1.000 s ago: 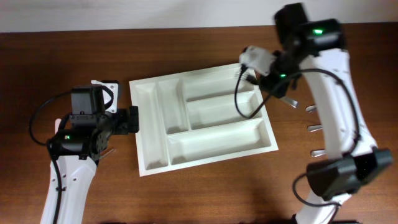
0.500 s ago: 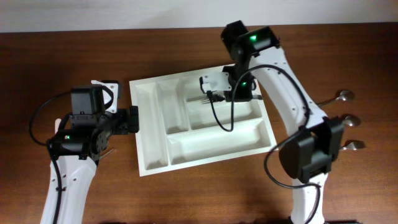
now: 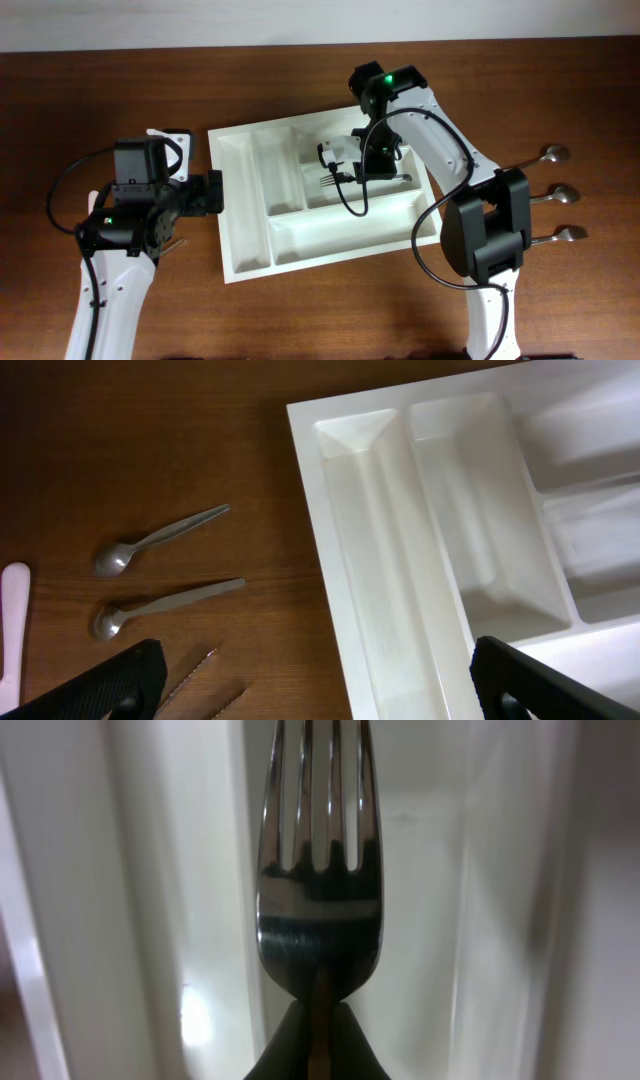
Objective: Pack container
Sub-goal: 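Carry the fork with the right gripper into the tray's middle compartment, then open the right gripper and move it back to the right-side spoons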
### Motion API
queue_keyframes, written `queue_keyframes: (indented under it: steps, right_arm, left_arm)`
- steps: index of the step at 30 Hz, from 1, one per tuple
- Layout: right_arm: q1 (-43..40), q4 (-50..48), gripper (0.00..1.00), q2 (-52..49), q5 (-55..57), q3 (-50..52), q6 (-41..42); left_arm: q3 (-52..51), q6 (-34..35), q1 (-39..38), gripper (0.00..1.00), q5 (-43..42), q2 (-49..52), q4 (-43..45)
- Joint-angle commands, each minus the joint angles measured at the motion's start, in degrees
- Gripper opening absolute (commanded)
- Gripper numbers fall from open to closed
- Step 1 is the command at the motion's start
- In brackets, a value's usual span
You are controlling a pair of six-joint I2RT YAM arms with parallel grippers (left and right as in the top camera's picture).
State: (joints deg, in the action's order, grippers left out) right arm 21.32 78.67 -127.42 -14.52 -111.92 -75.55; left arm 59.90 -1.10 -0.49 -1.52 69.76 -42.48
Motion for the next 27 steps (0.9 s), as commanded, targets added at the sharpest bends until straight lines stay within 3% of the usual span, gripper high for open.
queue_keyframes:
  steps: [1,4,7,11,15,17,20,24,25,27]
  right_arm:
    - [-0.07,-1.36,0.09,-0.42,-1.57,1.40,-0.70]
    - [-0.09,-1.88,0.17,-0.42,-1.57,1.40,-0.68]
    - [-0.07,-1.99,0.32,-0.42,-1.57,1.40,-0.48]
    - [-0.07,-1.77,0.33,-0.09,-1.60,1.16,0.09]
    - [-0.90,-2.49,0.36,2.29,-1.60,-3.10,11.67]
    - [-2.60,-3.82,0.37,3.78,-1.49,-6.54,20.50]
    - [-7.45,-4.72,0.34,4.59,1.27,-13.81,40.65]
    - [-18.34,-4.92,0.31,4.59,3.34,-20.98,65.05]
    - [-28.11,-4.44,0.45,4.59,3.08,-22.08,82.51]
    - [-34.40,-2.43,0.47,4.46,2.58,-21.90,92.78]
  left_arm:
    - [1.33,-1.14,-0.22,0.99,-0.61,0.04,0.13]
    - [1.33,-1.14,-0.22,0.99,-0.63,0.04,0.11]
    - [1.33,-1.14,-0.22,0.99,-0.63,0.04,-0.17]
    - [1.33,-1.14,-0.22,0.99,-0.61,0.04,-0.26]
    - [1.33,-1.14,-0.22,0.99,-0.61,0.04,-0.26]
    - [1.33,-1.14,-0.22,0.99,-0.61,0.04,-0.26]
    - [1.33,-1.14,-0.22,0.99,-0.61,0.04,-0.24]
    - [1.33,-1.14,-0.22,0.99,-0.63,0.04,-0.24]
    - [1.33,-1.14,-0.22,0.99,-0.63,0.04,-0.24]
    - [1.33,-1.11,-0.22,0.99,-0.63,0.04,-0.24]
